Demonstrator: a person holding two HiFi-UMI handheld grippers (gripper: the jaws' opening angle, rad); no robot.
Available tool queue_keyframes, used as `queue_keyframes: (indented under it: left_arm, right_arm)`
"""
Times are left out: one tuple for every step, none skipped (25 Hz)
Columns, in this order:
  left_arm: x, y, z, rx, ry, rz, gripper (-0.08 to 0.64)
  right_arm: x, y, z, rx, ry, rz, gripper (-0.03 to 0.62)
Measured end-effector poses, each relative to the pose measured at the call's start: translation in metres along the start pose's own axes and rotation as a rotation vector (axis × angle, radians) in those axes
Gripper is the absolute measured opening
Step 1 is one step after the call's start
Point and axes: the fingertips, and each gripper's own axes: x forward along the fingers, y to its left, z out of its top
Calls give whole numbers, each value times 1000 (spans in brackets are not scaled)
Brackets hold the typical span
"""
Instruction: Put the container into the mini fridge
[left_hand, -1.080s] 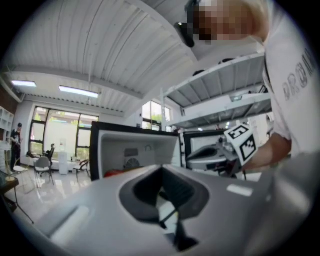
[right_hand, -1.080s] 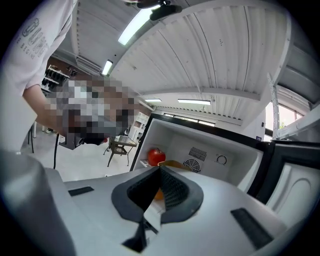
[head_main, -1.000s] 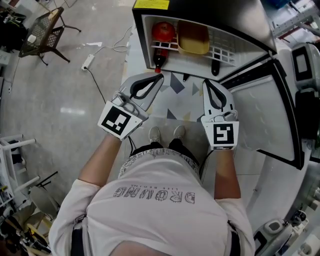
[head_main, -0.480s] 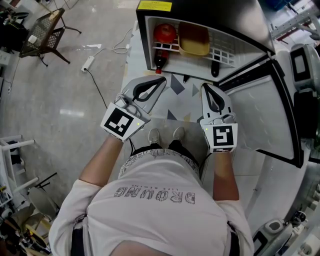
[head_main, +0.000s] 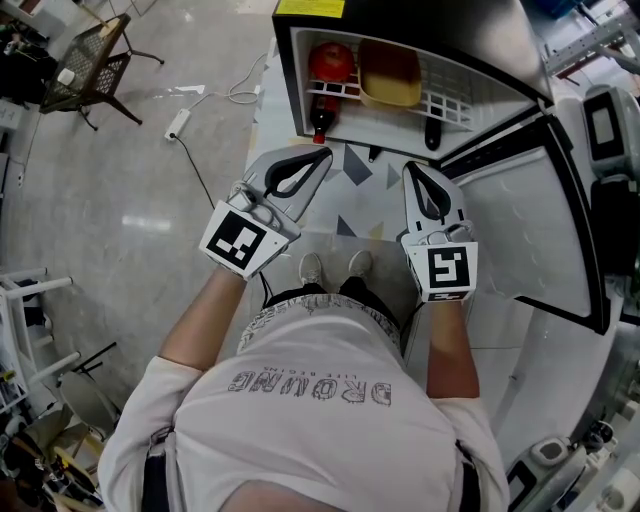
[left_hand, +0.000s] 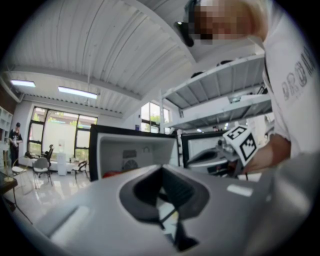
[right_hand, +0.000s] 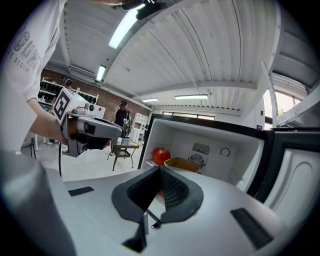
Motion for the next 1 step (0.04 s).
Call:
queue_keyframes:
  left_arm:
    - [0,0,0,0,0,1,7]
  right_arm:
    - [0,0,0,0,0,0,0]
